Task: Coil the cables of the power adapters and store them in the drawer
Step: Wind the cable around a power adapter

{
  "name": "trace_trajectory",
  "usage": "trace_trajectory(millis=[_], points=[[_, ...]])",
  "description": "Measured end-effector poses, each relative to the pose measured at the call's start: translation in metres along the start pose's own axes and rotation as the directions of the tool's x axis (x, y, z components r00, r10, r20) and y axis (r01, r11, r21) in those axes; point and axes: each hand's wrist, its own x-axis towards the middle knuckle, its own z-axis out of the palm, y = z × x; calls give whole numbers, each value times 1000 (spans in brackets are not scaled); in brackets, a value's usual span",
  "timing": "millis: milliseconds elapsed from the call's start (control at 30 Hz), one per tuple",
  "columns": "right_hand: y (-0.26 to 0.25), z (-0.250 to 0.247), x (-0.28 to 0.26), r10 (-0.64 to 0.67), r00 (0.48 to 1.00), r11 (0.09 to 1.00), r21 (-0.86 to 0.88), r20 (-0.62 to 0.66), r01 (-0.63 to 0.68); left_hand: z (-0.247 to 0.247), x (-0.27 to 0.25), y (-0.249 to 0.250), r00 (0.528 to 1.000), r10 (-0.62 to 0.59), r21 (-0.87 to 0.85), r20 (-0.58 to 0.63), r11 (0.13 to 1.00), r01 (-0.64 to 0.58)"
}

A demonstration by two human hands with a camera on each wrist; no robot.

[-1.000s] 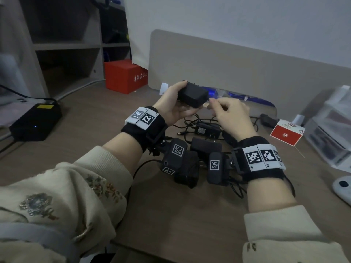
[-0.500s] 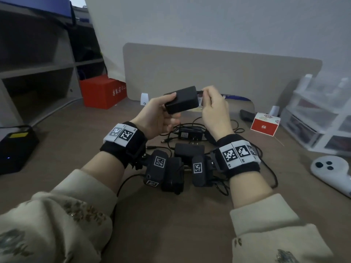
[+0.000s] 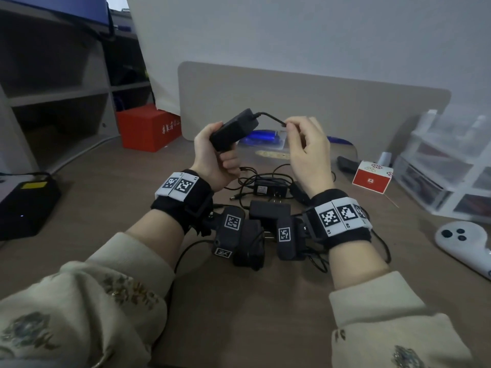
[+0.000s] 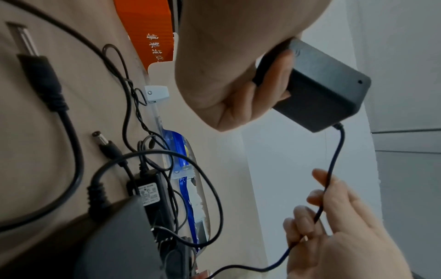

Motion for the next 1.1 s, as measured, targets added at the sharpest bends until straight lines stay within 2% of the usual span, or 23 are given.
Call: trace_trajectory(millis=[100, 167, 367, 467, 633, 767, 867, 967, 1033, 1100], points=[[4, 2, -1, 70, 997, 998, 2, 42, -70, 1, 0, 2, 998, 35, -91, 44, 995, -31], [4, 3, -1, 146, 985, 989, -6, 88, -146, 4, -1, 3, 996, 52, -83, 76, 996, -46], [-1, 3, -2, 280, 939, 960, -34, 200, -279, 14, -4, -4, 980, 79, 197, 181, 974, -115], [-1, 6, -2, 304, 923, 952, -90, 236, -291, 16, -3, -9, 966, 153, 346, 210, 912, -220], [-2, 8, -3, 317, 886, 948, -129, 338, -289, 11, 1, -12, 948, 261, 361, 183, 879, -312], [-6, 6, -4, 326, 806, 942, -238, 494, -235, 10, 1, -13, 932, 329, 455, 155, 813, -363], [-14, 3, -6, 259, 766, 962, -228, 589, -150, 9, 1, -14, 899, 418, 588, 134, 697, -411], [-22, 3, -5, 165, 815, 976, -212, 556, -53, 5, 4, -13, 856, 499, 702, 138, 560, -440], [-24, 4, -4, 158, 845, 969, -244, 510, -34, 3, 5, -10, 852, 502, 742, 150, 512, -432], [-23, 3, -4, 169, 883, 961, -271, 438, -50, 2, 5, -7, 853, 484, 815, 196, 403, -416]])
